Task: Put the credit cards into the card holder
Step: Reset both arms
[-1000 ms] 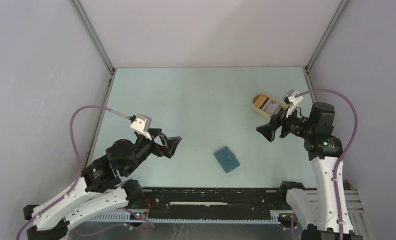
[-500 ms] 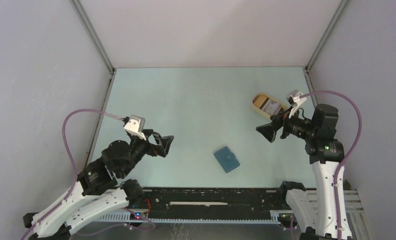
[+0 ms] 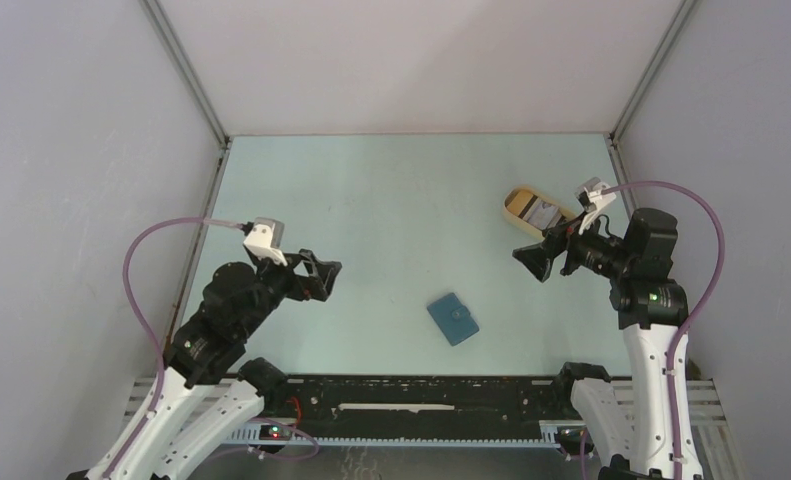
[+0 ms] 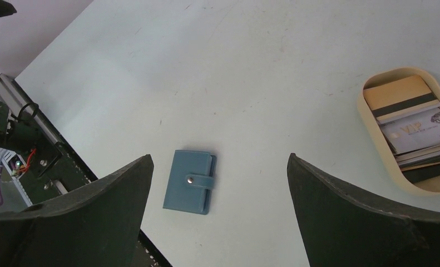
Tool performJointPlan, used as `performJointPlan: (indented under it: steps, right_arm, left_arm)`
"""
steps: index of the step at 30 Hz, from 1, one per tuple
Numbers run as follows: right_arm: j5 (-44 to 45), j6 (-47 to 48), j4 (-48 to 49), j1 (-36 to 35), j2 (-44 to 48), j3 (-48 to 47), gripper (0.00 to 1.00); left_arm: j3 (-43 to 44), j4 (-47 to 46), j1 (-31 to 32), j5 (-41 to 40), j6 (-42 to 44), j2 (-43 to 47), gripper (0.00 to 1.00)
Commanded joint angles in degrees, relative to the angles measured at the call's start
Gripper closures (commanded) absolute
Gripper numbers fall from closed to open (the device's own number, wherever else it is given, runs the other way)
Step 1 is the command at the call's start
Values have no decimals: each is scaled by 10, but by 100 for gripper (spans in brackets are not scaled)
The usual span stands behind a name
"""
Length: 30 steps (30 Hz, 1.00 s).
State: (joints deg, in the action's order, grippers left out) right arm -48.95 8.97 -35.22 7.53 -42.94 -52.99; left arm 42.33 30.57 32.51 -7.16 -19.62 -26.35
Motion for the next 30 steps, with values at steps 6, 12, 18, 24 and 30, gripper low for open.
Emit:
performJointPlan:
  steps: [6, 12, 18, 24, 30]
  right_arm:
    - [16, -21, 21, 5, 6, -4, 0]
    - [20, -25, 23, 5, 7, -4, 0]
    - [22, -29, 24, 5, 7, -3, 0]
    - [24, -31, 26, 5, 7, -2, 0]
    - [24, -34, 28, 5, 7, -1, 0]
  left_arm:
    - [-9, -20, -6, 53, 10, 2, 0]
    - [-10, -20, -6, 56, 12, 3, 0]
    - [-10, -20, -6, 60, 13, 3, 0]
    - [-11, -20, -6, 63, 12, 4, 0]
    - [-12, -21, -6, 63, 12, 5, 0]
